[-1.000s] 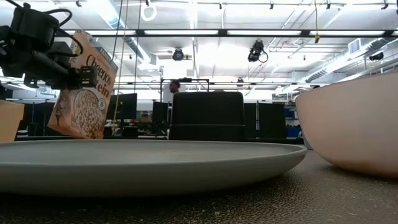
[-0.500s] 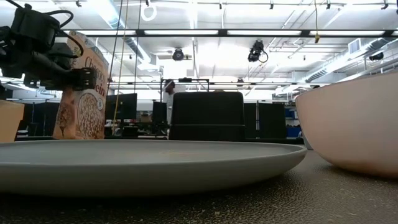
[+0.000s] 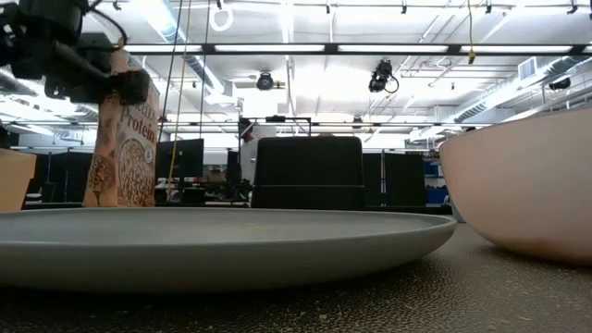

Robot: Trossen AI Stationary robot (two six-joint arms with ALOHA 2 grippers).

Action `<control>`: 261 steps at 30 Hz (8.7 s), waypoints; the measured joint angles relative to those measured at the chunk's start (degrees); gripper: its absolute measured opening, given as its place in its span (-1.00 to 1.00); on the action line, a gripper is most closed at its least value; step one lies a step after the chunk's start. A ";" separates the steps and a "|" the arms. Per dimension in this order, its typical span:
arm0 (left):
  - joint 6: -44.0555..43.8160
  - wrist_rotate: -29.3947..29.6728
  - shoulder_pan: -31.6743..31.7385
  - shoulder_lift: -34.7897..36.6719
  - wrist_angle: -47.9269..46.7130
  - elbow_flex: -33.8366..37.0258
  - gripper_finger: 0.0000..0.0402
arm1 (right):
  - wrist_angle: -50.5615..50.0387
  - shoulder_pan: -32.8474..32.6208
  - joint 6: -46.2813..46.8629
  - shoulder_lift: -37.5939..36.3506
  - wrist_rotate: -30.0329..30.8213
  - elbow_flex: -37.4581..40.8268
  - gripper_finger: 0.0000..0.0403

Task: Arrange a breakfast setting
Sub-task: Put bagel on the blue plate, then put apple on the blue plate

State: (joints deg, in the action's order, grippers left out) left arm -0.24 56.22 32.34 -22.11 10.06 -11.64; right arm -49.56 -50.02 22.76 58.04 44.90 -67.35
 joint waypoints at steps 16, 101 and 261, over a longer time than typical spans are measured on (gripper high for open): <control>11.88 -2.20 -2.05 0.00 -4.38 -16.41 0.41 | 0.22 0.00 -0.01 0.02 -0.04 0.00 -0.37; -11.12 -43.36 -36.47 -6.16 11.87 11.14 -0.04 | 17.86 78.12 -43.03 41.42 -42.72 -18.89 -0.19; -15.68 -37.92 -36.46 -7.13 9.52 11.19 -0.04 | 25.08 47.17 -1.12 52.94 -76.28 -6.95 -0.18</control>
State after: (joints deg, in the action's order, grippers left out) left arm -15.92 18.31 -4.12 -29.23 19.58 -0.45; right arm -24.48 -2.85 21.64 110.98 -31.38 -74.31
